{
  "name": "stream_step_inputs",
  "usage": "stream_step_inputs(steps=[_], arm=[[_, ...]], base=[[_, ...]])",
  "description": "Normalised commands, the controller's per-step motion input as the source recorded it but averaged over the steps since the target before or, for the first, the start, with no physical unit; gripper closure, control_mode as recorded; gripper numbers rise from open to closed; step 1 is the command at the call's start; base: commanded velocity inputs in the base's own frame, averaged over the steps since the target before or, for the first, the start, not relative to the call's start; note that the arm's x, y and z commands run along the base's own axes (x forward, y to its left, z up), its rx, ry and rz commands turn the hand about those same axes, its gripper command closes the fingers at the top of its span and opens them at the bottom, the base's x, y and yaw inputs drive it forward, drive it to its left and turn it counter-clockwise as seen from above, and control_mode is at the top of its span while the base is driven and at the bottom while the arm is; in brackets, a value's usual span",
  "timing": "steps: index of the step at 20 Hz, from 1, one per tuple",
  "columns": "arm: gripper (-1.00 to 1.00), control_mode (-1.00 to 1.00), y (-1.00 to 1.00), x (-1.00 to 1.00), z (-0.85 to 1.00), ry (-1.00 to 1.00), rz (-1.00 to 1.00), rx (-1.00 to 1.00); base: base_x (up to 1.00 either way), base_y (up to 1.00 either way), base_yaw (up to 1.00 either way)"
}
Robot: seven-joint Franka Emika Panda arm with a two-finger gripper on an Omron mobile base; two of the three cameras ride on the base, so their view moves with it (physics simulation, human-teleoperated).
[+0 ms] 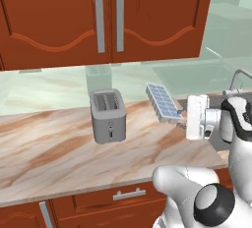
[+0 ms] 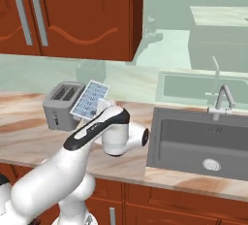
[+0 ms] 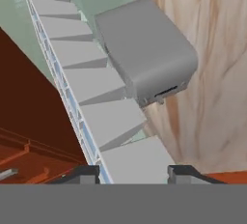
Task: The ice cube tray has been filled with water. Take the tray and place it in the freezer to make ice. Close the freezer door after placing the tray.
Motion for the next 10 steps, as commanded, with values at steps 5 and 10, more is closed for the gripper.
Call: stream_step_inputs(steps=[5,10], arm=[[1.0,-1.0,0.02,-0.96,0.33,0.04,0.0,-0.22],[1.0,-1.0,0.05,-0.74,0.38,0.0,0.0,-0.25]], base=[[0.0,0.0,0.0],[0.0,0.0,0.0]])
